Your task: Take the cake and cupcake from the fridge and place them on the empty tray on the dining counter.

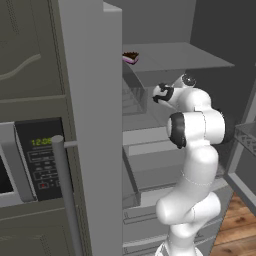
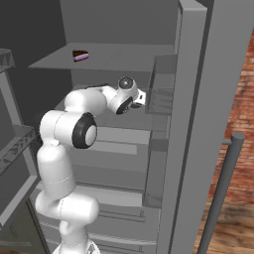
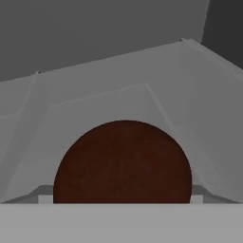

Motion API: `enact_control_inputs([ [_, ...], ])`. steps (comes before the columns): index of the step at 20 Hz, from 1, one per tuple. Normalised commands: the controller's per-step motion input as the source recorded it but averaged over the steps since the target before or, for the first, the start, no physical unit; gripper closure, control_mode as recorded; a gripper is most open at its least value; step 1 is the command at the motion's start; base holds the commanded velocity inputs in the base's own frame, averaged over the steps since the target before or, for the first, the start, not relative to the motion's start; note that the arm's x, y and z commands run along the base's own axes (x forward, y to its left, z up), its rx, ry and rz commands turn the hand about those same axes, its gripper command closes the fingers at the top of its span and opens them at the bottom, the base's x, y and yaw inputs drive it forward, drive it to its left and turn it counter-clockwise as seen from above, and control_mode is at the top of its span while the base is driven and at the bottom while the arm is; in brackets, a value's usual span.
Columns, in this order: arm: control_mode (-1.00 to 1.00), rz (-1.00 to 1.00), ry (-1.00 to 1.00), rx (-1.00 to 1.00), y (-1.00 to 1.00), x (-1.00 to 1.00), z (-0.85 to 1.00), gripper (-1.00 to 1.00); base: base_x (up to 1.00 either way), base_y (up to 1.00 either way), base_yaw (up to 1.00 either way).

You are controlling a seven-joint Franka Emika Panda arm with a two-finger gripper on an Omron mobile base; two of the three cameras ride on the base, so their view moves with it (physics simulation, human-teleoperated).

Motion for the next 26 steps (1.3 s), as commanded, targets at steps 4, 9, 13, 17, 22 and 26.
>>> enact_control_inputs([
  [4, -1.0, 0.0, -0.13, 0.04, 0.0, -0.58, -0.07, 1.0, 0.0, 0.0, 0.0],
  [9, -1.0, 0.0, -0.28, 0.0, 0.0, -0.78, 0.02, 1.0, 0.0, 0.0, 0.0],
  [13, -1.0, 0.02, -0.26, 0.0, 0.0, -0.99, 0.17, 1.0, 0.0, 0.0, 0.0],
  [17, -1.0, 0.0, -0.04, 0.0, 0.0, -1.0, 0.57, 1.0, 0.0, 0.0, 0.0],
  [22, -1.0, -0.01, 0.09, -0.01, 0.04, -1.0, 0.92, 1.0, 0.0, 0.0, 0.0],
  [26, -1.0, 0.0, 0.02, -0.01, 0.07, -1.0, 1.0, 1.0, 0.0, 0.0, 0.0],
])
